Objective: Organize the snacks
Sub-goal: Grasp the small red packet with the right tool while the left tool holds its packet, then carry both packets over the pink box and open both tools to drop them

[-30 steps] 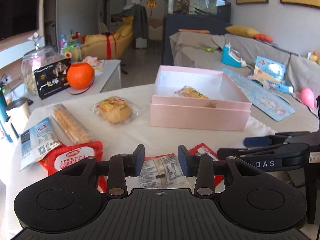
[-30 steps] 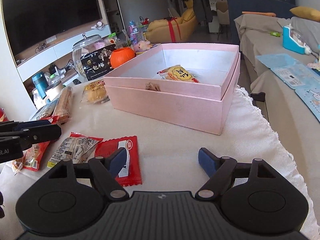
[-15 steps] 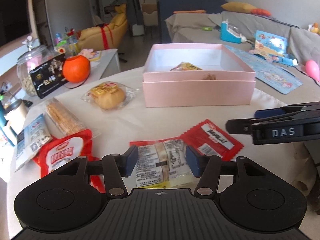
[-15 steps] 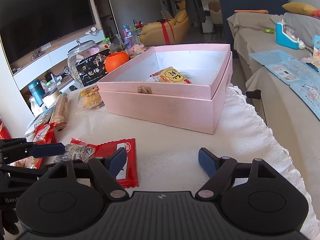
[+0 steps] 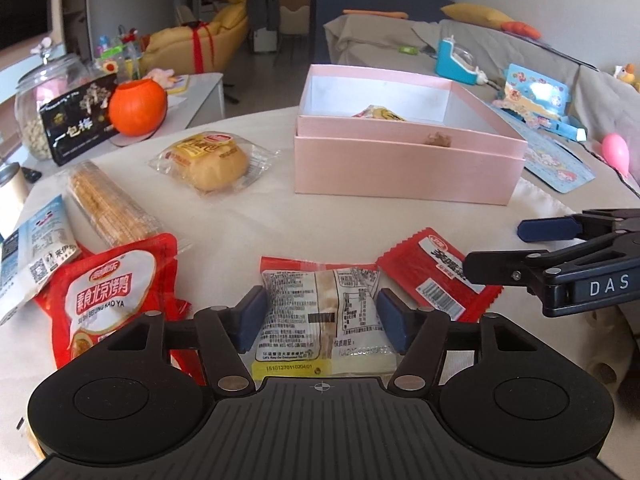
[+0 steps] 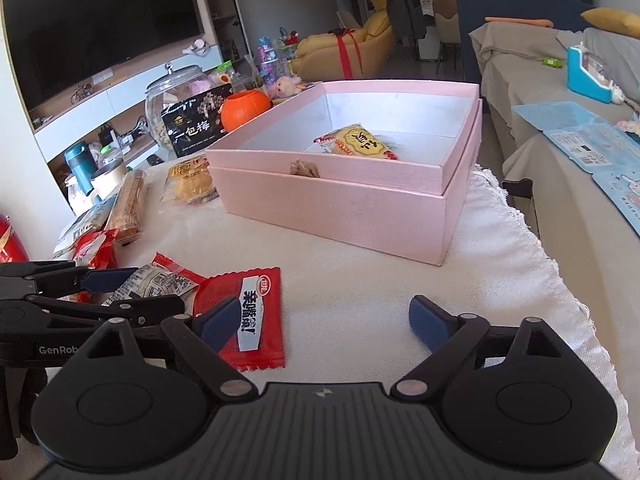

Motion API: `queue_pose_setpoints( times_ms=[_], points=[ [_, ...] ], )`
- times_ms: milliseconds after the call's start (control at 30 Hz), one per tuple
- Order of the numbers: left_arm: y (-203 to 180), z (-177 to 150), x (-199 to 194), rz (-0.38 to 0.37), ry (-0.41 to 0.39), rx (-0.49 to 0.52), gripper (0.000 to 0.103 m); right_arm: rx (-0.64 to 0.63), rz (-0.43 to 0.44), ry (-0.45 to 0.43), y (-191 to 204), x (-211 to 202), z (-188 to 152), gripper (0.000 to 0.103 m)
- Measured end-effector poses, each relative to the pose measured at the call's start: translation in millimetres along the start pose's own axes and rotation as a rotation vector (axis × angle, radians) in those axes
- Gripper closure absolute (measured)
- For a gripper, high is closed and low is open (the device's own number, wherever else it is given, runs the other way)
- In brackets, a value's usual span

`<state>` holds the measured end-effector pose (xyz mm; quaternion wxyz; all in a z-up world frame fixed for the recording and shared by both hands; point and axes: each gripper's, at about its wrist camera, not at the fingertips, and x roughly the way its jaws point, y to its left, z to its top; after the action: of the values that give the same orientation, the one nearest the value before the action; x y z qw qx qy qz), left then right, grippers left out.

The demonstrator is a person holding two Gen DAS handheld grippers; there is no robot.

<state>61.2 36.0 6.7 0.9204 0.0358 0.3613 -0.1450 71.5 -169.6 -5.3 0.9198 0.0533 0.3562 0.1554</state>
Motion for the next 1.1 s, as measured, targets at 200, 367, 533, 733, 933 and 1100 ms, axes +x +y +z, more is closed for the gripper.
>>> queue_pose_setpoints(
  times_ms=[200,367,533,733,933,1100],
  points=[
    [6,-13,-14,0.046,-0.032,-0.038,0.043,-0.058,0.005,0.052,8,5,4,0.0],
    [6,-27,-25,0.053,-0.056,-0.033,0.042,-0.168,0.006,0.052,34,11,3,0.009],
    [8,-31,-26,0.049,-0.079,-0.047,0.042,-0.222,0.021,0.059,59,19,5,0.013],
    [6,-34,-28,0.054,-0.082,-0.034,0.042,-0.3,0.055,0.066,71,7,0,0.045],
    [6,-18,-32,0.009,-0.042,-0.034,0.045,-0.225,0.007,0.028,38,-24,7,0.049],
    [-2,61,-65,-0.111,-0.293,-0.044,0.044,-0.157,-0.054,-0.068,7,-53,18,0.048]
  ],
)
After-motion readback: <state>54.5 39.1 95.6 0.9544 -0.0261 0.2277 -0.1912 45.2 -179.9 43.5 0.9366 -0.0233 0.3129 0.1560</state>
